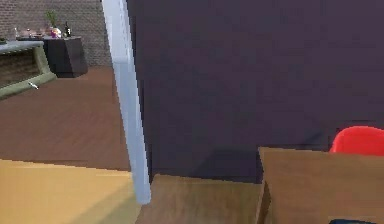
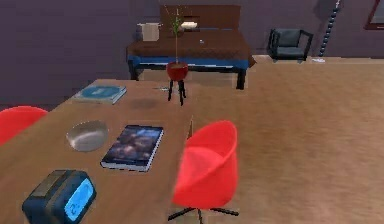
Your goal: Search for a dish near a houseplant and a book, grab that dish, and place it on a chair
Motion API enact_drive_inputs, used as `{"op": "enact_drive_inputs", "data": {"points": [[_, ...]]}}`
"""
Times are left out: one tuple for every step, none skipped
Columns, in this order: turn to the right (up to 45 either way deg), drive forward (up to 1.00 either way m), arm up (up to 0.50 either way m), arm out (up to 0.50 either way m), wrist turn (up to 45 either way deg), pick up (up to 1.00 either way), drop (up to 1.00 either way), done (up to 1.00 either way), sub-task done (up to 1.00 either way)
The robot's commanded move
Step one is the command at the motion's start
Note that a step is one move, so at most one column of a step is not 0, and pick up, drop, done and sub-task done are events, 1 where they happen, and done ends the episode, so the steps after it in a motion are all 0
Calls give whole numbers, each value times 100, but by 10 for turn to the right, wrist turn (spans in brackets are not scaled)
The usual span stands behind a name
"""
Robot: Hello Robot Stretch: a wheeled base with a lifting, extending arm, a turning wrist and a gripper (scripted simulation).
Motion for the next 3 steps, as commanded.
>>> {"op": "enact_drive_inputs", "data": {"points": [[0,45,0,0,0,0,0,0,0],[0,0,50,0,0,0,0,0,0],[0,0,38,0,0,0,0,0,0]]}}
